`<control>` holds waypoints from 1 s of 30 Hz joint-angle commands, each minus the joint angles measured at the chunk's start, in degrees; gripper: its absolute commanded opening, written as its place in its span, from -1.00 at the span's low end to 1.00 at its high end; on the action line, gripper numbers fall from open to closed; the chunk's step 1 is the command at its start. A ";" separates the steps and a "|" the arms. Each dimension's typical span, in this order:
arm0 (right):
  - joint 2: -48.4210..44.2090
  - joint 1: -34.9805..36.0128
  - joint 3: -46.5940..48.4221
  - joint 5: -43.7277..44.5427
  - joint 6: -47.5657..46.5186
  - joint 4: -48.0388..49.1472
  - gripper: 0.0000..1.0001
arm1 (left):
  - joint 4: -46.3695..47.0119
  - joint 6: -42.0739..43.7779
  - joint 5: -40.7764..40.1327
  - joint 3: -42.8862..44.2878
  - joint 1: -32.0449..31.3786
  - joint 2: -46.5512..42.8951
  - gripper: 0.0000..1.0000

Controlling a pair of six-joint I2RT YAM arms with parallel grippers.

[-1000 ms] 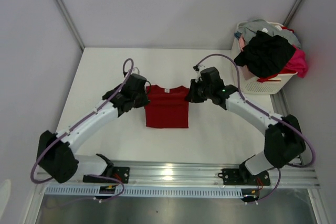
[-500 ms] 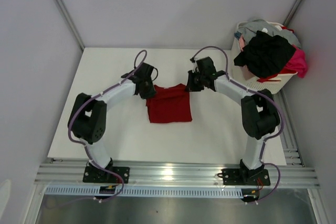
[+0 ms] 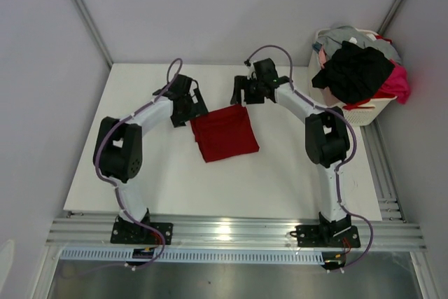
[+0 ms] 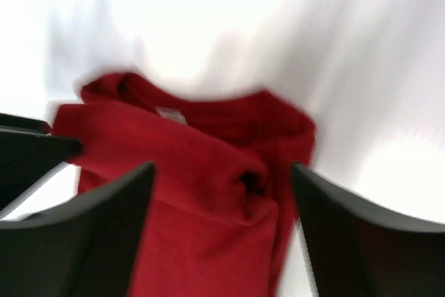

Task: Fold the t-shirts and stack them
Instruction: Fold the long partially folded tshirt into a neat square

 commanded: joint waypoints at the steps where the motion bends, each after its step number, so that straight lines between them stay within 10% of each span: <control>1: 0.45 -0.17 10.34 -1.75 -0.85 -3.84 0.76 | 0.52 2.98 1.27 2.86 0.97 -5.63 0.99; 6: -6.30 0.89 9.21 4.03 -3.75 -5.86 0.97 | 0.96 10.10 9.34 2.69 0.44 -13.27 0.79; 8: -10.59 0.98 5.28 5.19 -4.11 -6.83 0.83 | 0.60 11.86 10.60 0.76 -2.09 -17.32 0.31; 10: -16.39 1.59 -0.52 4.49 -4.72 -4.83 0.12 | 2.60 12.05 9.89 -3.69 -5.08 -21.08 -0.84; 11: -18.16 2.03 -7.16 4.84 -4.72 -1.94 -0.30 | 4.28 11.44 10.58 -5.12 -5.79 -21.81 -0.99; 12: -19.57 2.29 -10.19 4.93 -4.55 -0.69 -0.80 | 5.77 9.86 11.37 -6.35 -6.32 -21.99 -0.99; 14: -21.60 2.73 -16.42 4.23 -3.76 1.69 -1.00 | 9.47 7.40 13.66 -10.05 -7.29 -20.42 -0.99; 30: 4.38 2.56 0.84 -0.61 -1.73 0.55 -1.00 | 13.27 1.94 19.82 -4.27 -1.06 0.41 -0.99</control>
